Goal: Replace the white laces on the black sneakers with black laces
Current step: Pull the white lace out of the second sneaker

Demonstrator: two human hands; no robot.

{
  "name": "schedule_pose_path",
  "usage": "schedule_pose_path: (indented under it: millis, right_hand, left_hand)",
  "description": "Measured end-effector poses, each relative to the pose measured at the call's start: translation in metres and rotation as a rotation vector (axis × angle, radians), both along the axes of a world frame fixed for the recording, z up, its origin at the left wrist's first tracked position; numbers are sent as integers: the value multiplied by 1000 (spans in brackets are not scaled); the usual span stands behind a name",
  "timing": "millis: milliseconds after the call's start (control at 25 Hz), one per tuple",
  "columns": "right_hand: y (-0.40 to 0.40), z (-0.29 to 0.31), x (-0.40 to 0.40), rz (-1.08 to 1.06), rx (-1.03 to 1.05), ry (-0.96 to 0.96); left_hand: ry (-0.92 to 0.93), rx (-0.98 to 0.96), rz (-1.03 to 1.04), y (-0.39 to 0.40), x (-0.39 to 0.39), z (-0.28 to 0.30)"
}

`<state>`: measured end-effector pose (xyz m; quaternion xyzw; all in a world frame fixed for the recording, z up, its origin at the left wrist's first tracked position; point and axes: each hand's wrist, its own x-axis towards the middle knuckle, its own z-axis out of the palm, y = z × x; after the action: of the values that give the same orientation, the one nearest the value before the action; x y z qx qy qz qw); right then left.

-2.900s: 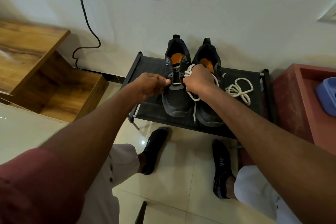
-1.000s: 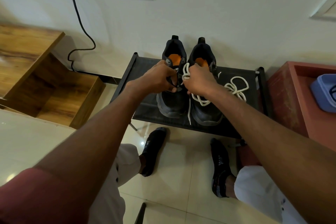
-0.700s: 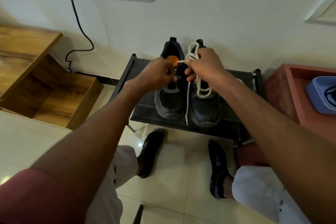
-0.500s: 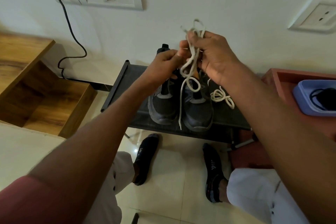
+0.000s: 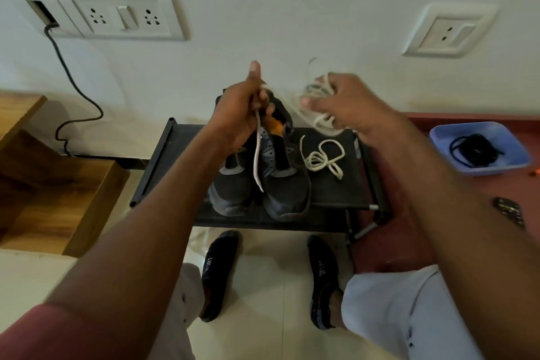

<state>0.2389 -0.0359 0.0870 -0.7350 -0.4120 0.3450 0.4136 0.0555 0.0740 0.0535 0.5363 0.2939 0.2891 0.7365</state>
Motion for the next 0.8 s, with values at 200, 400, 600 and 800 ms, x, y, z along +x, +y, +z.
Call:
schedule_pose_path:
  millis: [200,400,600,800]
  right_hand:
    - [14,-36,-27,96,-56,443]
    - [4,-39,-26,-124,-41,548]
    - [-19,-38,11,-346,41,52]
    - [-26,-56,18,-245,-183,22]
  left_hand:
    - [-420,-370,-49,9,30,1]
    - [-180,-65,-37,20,34,-3]
    - [699,754,-103,10,42,-35]
    - [1238,1063,-419,-40,41,-63]
